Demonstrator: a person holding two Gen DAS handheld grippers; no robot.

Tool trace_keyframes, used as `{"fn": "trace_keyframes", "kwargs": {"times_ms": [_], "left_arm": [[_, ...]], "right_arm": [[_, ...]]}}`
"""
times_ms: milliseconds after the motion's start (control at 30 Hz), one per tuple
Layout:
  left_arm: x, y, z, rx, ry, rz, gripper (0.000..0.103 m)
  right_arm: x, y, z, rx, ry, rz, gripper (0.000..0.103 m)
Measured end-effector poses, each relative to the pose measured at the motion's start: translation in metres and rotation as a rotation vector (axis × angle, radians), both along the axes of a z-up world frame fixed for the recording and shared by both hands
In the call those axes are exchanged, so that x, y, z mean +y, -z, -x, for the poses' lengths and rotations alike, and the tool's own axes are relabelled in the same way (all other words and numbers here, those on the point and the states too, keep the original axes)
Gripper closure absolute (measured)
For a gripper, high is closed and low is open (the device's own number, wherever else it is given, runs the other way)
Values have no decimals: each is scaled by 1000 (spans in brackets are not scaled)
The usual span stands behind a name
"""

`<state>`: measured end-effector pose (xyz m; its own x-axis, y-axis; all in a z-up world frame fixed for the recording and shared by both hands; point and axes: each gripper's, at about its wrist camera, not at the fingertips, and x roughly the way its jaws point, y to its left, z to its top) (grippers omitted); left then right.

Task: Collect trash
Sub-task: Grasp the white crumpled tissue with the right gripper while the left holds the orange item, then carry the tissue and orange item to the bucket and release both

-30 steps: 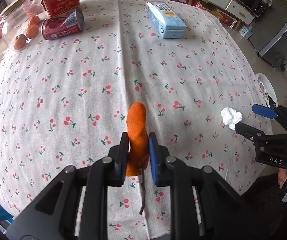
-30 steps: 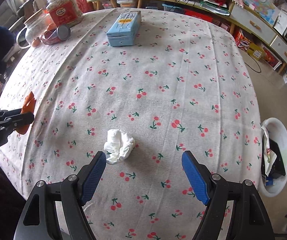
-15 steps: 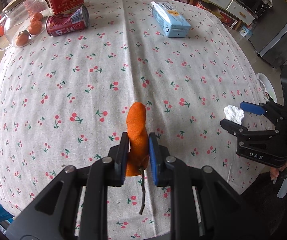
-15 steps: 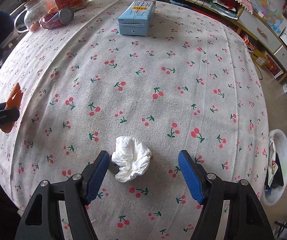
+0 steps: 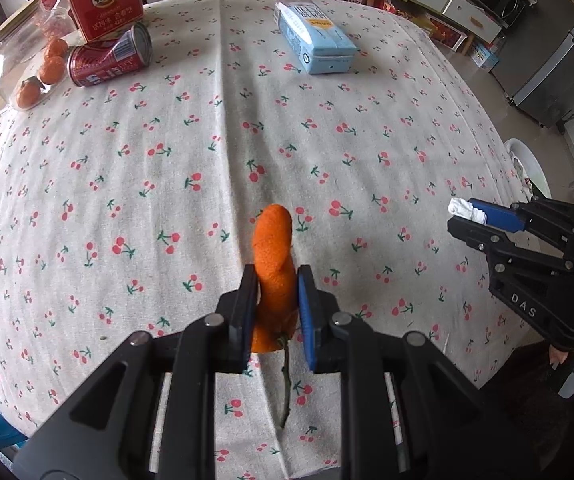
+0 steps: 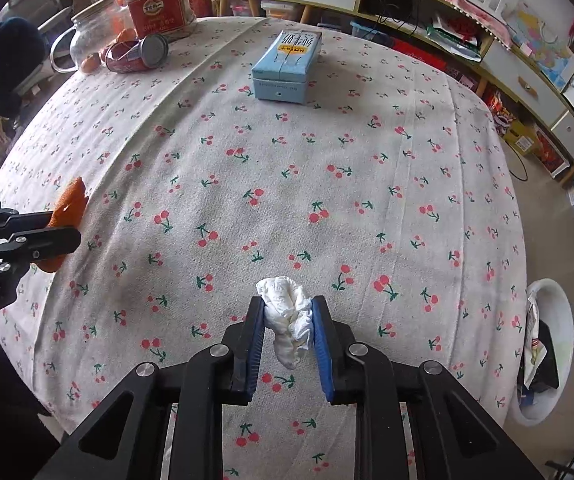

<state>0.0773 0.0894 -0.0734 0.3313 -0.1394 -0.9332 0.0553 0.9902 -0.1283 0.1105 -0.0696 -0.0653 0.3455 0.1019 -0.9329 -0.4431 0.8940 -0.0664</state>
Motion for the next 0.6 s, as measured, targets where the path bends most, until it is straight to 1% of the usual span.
{"fn": "trace_keyframes", "kwargs": {"times_ms": [267,433,600], "left_arm": [[-33,-11,-6,-27,39,10,82],[-64,-24,-9,-60,99,21,82],[-98,-30,-13,-76,152,30,82]], "right_arm": [[-55,-19,-7,-22,114,-52,79],[-102,-31,-6,-42,199,-78,79],[-159,-38,0,-54,301,-98,79]]}}
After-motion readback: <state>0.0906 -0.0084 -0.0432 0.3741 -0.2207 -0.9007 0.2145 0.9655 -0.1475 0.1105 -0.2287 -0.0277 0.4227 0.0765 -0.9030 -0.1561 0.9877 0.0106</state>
